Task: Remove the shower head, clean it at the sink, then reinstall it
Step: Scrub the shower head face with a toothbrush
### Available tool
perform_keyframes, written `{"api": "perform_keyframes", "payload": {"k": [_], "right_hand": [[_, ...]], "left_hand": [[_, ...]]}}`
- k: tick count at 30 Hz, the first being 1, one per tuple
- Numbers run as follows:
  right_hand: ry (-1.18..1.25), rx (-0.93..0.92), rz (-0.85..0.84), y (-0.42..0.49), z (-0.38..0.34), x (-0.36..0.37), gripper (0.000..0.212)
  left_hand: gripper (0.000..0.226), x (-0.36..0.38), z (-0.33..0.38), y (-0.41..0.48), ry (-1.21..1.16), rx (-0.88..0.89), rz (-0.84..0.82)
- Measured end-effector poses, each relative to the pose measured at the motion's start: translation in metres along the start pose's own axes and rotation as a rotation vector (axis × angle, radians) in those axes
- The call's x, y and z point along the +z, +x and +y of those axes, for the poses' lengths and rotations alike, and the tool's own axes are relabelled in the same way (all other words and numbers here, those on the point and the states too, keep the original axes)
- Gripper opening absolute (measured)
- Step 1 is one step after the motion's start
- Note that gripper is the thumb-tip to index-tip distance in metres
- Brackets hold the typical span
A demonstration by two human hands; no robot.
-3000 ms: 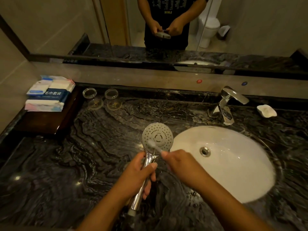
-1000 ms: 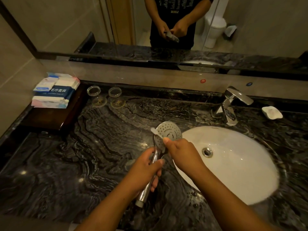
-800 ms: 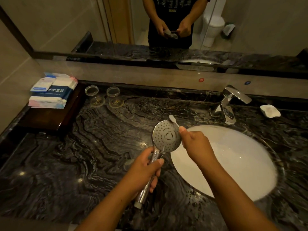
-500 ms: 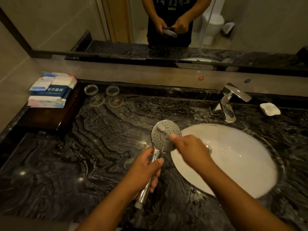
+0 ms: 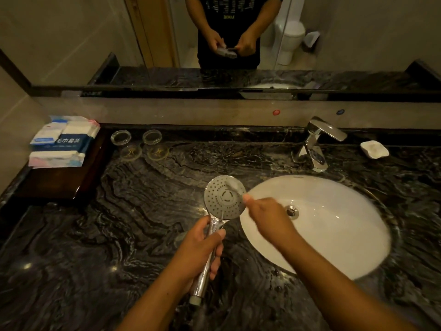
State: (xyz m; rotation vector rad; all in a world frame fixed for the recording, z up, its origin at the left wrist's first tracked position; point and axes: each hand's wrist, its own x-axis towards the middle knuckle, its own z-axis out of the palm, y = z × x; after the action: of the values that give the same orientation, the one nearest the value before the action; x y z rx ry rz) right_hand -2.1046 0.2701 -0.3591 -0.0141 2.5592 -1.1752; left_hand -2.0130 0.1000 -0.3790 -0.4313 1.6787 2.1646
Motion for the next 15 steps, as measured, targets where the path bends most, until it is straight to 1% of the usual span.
{"api": "perform_keyframes", "payload": {"k": [2, 3, 4, 5, 7, 8, 9, 10, 13, 14, 15], "right_hand": [[-0.131, -0.100, -0.151, -0.025, 0.008, 0.020, 0.056], [-0.181, -0.146, -0.197, -0.033, 0.011, 0.025, 0.052], [-0.185, -0.163, -0.184, -0.033, 0.013, 0.024, 0.054], [-0.148, -0.139, -0.122, -0.026, 0.014, 0.019, 0.058], [-0.035, -0.026, 0.021, -0.011, 0.009, -0.001, 0.061], [0.010, 0.002, 0.085, -0.005, 0.009, -0.009, 0.061], [0.041, 0.002, 0.107, -0.004, 0.010, -0.013, 0.061], [0.029, -0.017, 0.082, -0.008, 0.009, -0.011, 0.061], [-0.136, -0.117, -0.126, -0.039, 0.019, 0.013, 0.065], [-0.174, -0.137, -0.152, -0.044, 0.022, 0.017, 0.065], [-0.175, -0.142, -0.127, -0.041, 0.023, 0.015, 0.064]], "left_hand": [[0.014, -0.004, -0.002, -0.001, -0.001, -0.015, 0.005], [0.012, -0.005, -0.003, -0.002, 0.009, -0.016, 0.000], [0.011, -0.005, -0.004, -0.001, 0.019, -0.014, -0.008], [0.011, -0.004, -0.005, -0.001, 0.023, -0.012, -0.014], [0.011, 0.000, -0.005, 0.000, 0.020, -0.005, -0.028], [0.012, 0.003, -0.004, 0.000, 0.020, 0.001, -0.043], [0.013, 0.005, -0.004, 0.002, 0.017, 0.002, -0.055], [0.014, 0.006, -0.003, 0.002, 0.006, -0.005, -0.061], [0.013, 0.004, -0.004, 0.002, -0.021, -0.021, -0.054], [0.012, 0.004, -0.004, 0.002, -0.021, -0.022, -0.059], [0.011, 0.004, -0.005, 0.002, -0.019, -0.019, -0.066]]}}
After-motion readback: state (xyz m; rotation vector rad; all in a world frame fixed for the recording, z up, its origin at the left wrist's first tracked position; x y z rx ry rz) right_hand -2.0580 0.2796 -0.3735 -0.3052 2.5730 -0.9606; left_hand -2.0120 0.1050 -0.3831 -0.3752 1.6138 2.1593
